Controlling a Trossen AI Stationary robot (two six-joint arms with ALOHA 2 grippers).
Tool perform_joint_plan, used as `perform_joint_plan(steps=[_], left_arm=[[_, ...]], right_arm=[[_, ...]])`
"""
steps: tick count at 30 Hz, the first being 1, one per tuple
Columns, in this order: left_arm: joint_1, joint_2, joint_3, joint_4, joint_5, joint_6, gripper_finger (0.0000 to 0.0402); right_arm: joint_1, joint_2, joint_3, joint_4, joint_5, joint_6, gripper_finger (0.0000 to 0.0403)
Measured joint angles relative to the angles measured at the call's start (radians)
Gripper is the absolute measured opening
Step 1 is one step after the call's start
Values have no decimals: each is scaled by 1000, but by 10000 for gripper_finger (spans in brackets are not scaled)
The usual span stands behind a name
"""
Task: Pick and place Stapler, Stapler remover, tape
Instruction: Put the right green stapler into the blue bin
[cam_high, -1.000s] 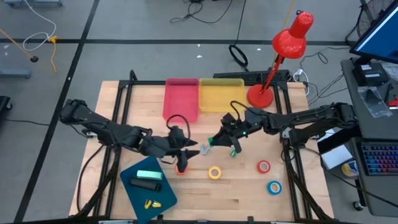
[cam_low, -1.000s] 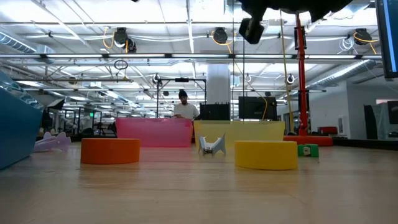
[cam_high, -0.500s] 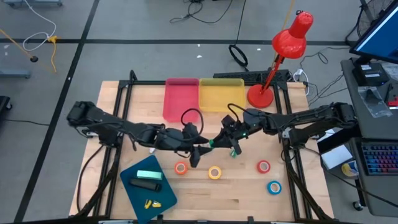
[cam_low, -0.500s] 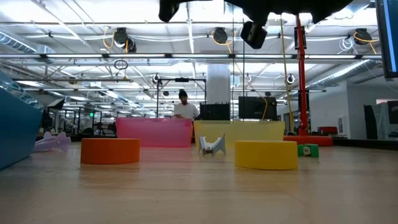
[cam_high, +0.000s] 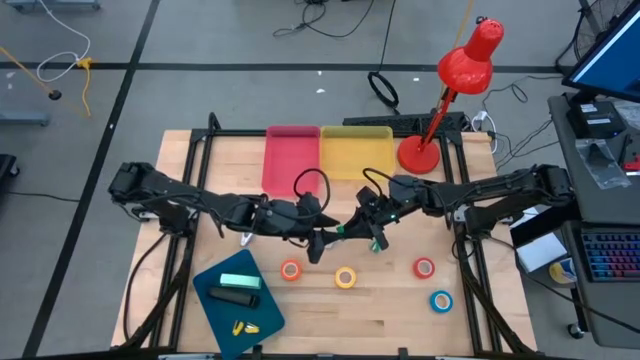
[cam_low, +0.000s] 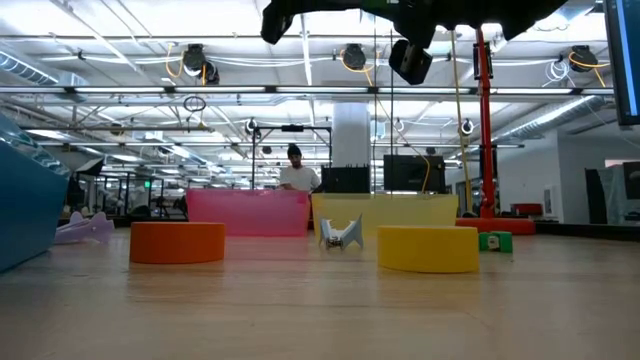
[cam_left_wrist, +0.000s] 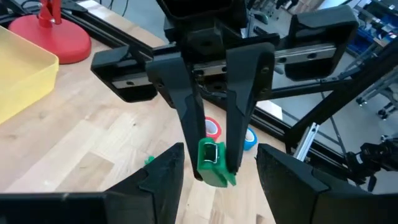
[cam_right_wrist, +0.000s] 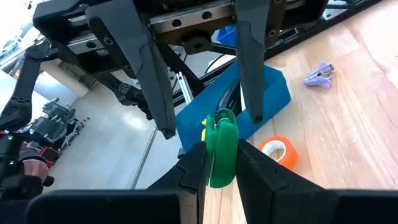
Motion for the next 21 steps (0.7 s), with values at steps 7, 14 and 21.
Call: perform_joint_plan(steps=[7, 14, 21], left_arm=[[11, 18, 2, 7, 19, -14, 200], [15, 22, 1, 12, 21, -11, 171], [15, 22, 1, 41, 35, 2, 122]], right_arm=[[0, 0, 0, 10, 1, 5, 56], [-1, 0, 0, 7, 2, 11, 56], [-1, 0, 0, -1, 1, 11, 56]])
